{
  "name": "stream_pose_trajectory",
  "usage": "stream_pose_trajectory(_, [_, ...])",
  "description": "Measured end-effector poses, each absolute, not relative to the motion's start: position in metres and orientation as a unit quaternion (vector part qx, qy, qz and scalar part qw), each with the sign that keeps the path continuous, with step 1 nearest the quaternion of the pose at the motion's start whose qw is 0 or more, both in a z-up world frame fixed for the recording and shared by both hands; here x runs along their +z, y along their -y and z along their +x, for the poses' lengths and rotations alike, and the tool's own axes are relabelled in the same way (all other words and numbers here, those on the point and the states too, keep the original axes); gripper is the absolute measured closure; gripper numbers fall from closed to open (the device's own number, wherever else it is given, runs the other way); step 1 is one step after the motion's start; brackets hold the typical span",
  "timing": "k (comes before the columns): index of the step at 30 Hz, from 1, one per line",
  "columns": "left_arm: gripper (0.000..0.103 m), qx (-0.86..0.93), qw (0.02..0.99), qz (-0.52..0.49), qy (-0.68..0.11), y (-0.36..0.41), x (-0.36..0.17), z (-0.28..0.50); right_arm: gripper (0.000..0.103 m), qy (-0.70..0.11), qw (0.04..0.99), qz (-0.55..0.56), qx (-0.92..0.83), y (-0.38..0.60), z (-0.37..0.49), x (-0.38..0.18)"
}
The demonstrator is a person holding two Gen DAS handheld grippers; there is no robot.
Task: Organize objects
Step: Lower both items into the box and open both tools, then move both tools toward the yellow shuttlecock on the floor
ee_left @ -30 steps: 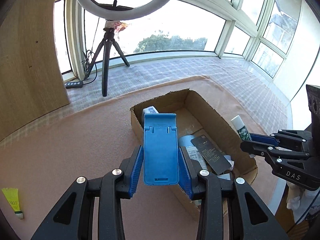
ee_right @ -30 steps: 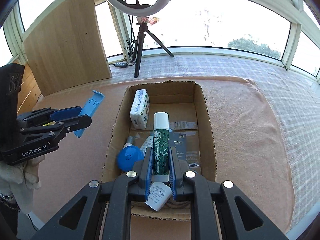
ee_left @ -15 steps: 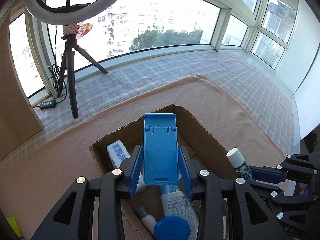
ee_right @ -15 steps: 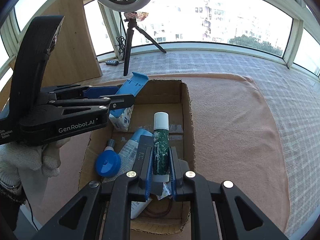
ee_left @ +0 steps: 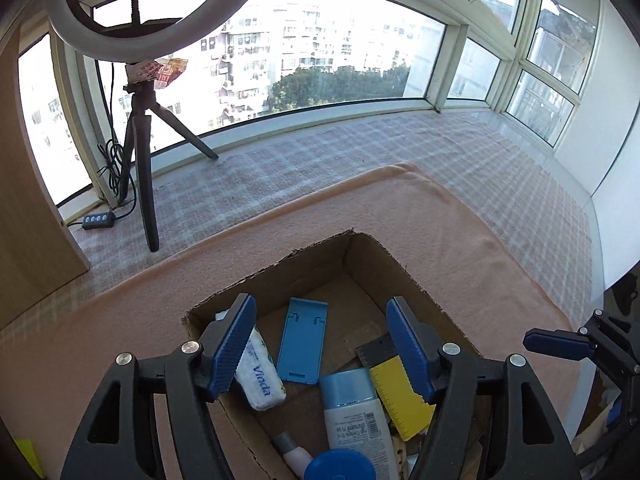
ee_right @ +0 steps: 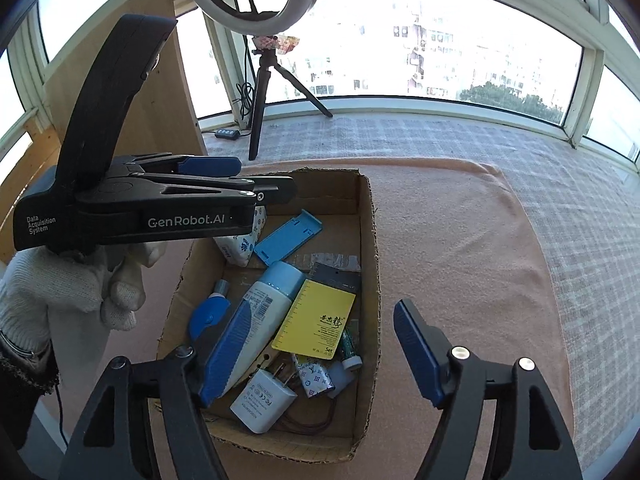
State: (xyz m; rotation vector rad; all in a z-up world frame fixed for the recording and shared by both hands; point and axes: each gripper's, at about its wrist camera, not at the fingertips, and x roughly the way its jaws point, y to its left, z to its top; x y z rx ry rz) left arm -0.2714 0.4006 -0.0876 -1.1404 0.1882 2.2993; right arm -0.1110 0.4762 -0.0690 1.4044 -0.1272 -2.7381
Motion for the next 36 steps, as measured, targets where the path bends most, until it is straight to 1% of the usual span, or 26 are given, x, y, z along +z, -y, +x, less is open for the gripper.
stream_pose_trajectory(10, [0.032,0.866,0.273,-0.412,-0.07,-0.379,-0.076,-0.261,0.033,0.047,0.029,0.455,-0.889,-0.467,-0.108,-0.066])
stream_pose_trajectory(18, [0.032,0.871,0.264,-0.41,-0.064,-0.346,-0.068,-0.25,0.033,0.046,0.031,0.454,-0.889,-0.445,-0.108,-0.065])
stream_pose_trajectory(32, [0.032,0.88,0.228,-0.413,-0.046,-0.252,-0.068,-0.221,0.033,0.048,0.047,0.442,-0.894,-0.383,-0.107,-0.062])
stream_pose_trajectory(36, [0.032,0.882,0.21,-0.421,-0.034,-0.214,-0.074,-0.212,0.033,0.074,0.063,0.433,-0.896,-0.362,-0.109,-0.063])
